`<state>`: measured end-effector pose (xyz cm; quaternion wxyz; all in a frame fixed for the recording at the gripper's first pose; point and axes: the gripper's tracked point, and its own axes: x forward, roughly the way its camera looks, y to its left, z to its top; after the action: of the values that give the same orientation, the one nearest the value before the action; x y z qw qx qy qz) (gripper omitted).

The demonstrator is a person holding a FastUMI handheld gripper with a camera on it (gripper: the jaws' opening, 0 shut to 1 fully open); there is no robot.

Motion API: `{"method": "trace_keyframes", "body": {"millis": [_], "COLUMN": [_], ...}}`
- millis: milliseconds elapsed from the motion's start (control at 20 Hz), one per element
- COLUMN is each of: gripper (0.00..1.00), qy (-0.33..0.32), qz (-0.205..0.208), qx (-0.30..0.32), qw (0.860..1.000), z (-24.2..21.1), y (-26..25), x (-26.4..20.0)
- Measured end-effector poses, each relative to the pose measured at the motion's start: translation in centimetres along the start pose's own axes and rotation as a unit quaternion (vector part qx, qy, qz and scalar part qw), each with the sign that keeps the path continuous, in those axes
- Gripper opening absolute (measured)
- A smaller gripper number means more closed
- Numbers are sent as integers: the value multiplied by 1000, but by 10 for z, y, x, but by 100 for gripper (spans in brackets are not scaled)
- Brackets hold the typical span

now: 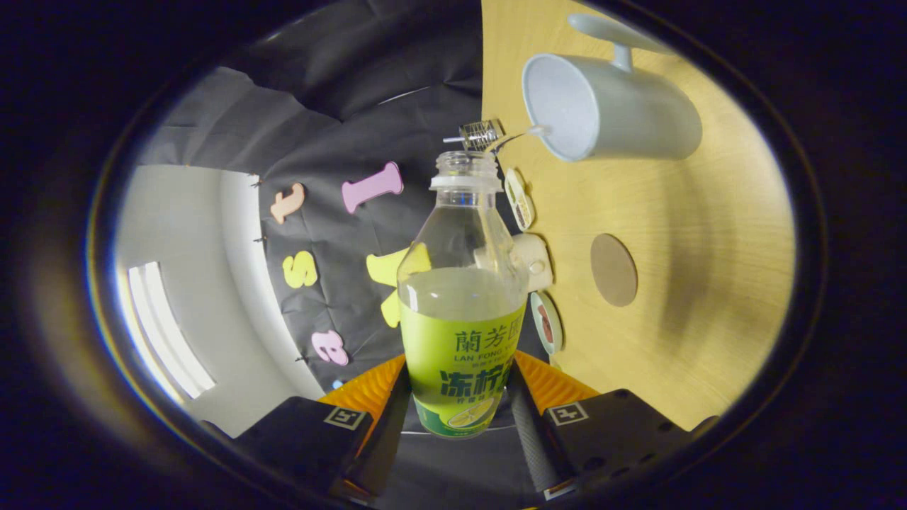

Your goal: Take the bottle from table, then pour the juice into the cup, finally place the bottle on the coaster

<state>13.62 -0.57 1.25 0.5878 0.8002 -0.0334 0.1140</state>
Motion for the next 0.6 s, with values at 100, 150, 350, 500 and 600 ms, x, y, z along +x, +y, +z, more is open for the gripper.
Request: {"method": "trace_keyframes", "body": {"millis": [100,150,350,500,600], "gripper": [78,78,78,78,78], "qy": [-1,-1,1,2,2], "qz": [2,2,4,6,9], "qx": [4,4,9,11,13], "qw": [1000,1000,1000,1000,1000], "z": [1,1,0,-3,-3], "y": [1,0,-2,-1,-1], "x": [0,1,6,9,9]}}
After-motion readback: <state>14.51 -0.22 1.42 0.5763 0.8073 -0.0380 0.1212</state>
